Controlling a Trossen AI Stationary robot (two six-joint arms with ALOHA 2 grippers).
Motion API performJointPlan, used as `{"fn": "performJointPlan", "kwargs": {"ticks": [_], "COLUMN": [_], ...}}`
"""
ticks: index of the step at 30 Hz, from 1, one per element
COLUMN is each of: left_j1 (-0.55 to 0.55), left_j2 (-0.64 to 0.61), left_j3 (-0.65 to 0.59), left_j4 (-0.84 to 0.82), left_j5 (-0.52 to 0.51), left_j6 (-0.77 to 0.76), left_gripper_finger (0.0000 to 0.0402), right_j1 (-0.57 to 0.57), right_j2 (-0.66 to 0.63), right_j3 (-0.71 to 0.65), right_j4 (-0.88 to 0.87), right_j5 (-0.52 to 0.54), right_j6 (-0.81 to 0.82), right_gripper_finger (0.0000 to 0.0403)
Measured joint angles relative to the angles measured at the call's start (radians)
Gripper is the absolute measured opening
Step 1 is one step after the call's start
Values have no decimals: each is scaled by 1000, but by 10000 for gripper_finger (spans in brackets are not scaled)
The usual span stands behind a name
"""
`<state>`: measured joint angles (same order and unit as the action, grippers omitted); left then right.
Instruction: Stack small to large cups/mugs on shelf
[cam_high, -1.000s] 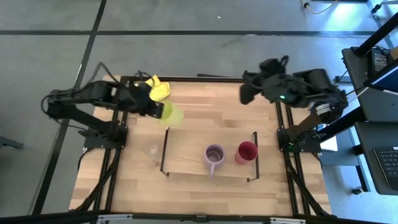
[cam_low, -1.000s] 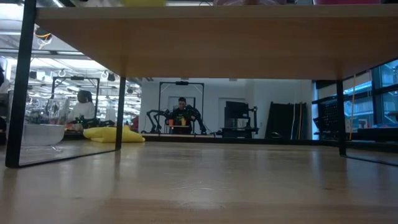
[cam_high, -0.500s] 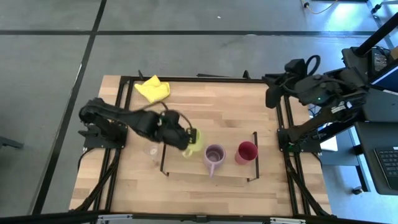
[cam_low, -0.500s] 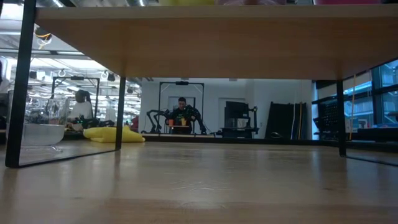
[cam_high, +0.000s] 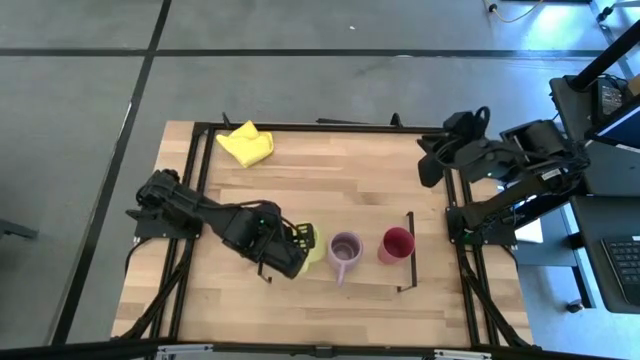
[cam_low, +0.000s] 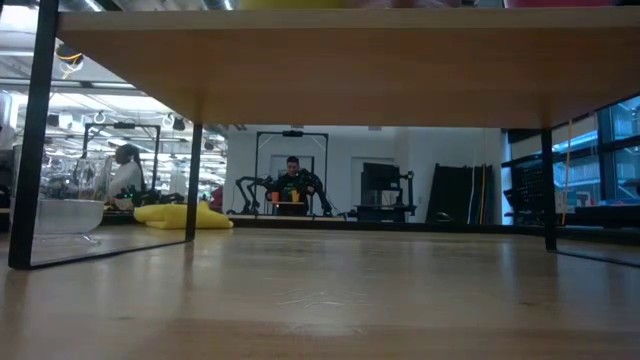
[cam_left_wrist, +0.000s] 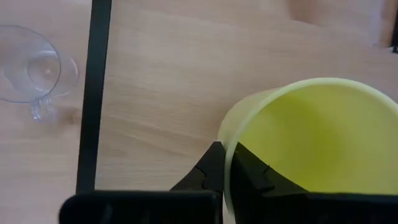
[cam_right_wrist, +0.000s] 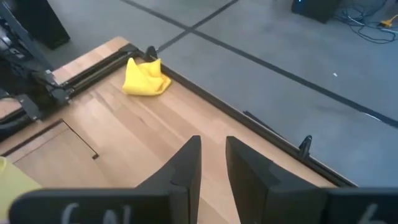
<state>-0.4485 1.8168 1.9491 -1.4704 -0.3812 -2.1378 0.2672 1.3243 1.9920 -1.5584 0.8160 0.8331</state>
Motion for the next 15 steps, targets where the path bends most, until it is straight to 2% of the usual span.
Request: {"fn": "performJointPlan", "kwargs": {"ticks": [4, 9, 15], "left_j1": [10, 34, 38], "left_j2": [9, 42, 46], "left_j3": [0, 0, -1], "left_j4": [-10, -31, 59], "left_j5": [10, 81, 16], "left_j6": [-4, 22, 77], "left_gripper_finger": [3, 5, 12], "right_j1": [0, 0, 0], "right_j2": [2, 1, -6], "right_j3": [-29, -34, -34], "right_j4": [29, 38, 39], "right_j5": [-1, -1, 1], "right_j6": [-1, -1, -5], "right_gripper_finger": [76, 76, 76]}}
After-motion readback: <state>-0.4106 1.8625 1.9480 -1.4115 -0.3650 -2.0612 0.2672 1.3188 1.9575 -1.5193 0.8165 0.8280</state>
